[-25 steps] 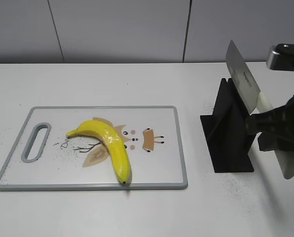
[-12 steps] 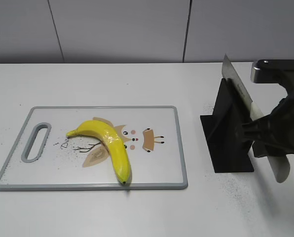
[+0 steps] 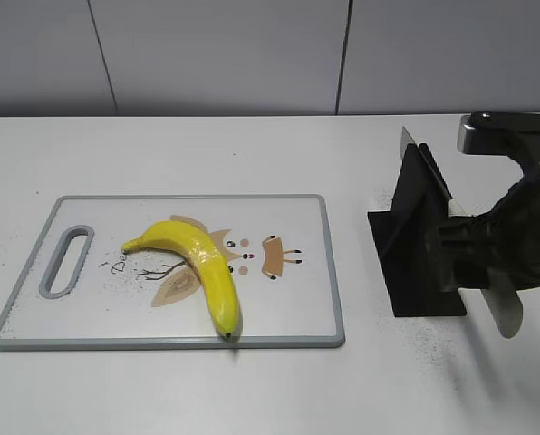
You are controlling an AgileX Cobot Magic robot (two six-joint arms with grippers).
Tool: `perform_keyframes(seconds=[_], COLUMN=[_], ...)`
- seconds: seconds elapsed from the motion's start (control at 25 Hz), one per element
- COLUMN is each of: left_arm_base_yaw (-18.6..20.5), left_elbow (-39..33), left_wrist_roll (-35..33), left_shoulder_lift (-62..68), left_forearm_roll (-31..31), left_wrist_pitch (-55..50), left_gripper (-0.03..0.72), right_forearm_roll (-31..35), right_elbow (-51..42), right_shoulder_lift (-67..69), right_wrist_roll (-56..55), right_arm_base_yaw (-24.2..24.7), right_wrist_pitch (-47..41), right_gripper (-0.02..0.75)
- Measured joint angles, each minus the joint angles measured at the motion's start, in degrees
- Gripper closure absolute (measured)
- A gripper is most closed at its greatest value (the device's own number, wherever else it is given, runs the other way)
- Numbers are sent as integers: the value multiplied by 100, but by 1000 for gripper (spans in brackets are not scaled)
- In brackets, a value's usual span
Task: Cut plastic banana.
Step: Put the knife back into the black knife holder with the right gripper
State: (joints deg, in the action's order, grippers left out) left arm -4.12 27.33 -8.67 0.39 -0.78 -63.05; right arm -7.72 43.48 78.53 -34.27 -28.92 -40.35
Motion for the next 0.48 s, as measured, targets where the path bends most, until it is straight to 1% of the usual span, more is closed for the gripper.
perform_keyframes(seconds=[0.08,0.16,0.32,0.48], left_arm_base_yaw=[0,0,0,0], left_elbow=[0,0,0,0], left_wrist_roll=[0,0,0,0], left_shoulder_lift=[0,0,0,0], left_forearm_roll=[0,0,0,0], left_wrist_pitch=[0,0,0,0], left_gripper=[103,103,103,103], right_forearm_roll=[-39,-88,-133,-171], right_elbow=[0,31,273,581], right_shoulder_lift=[0,-7,-256,-835], right_wrist_roll=[0,0,171,914], right_arm_base_yaw=[0,0,0,0], right_wrist_pitch=[7,-7,-52,-72], right_gripper=[103,79,76,84])
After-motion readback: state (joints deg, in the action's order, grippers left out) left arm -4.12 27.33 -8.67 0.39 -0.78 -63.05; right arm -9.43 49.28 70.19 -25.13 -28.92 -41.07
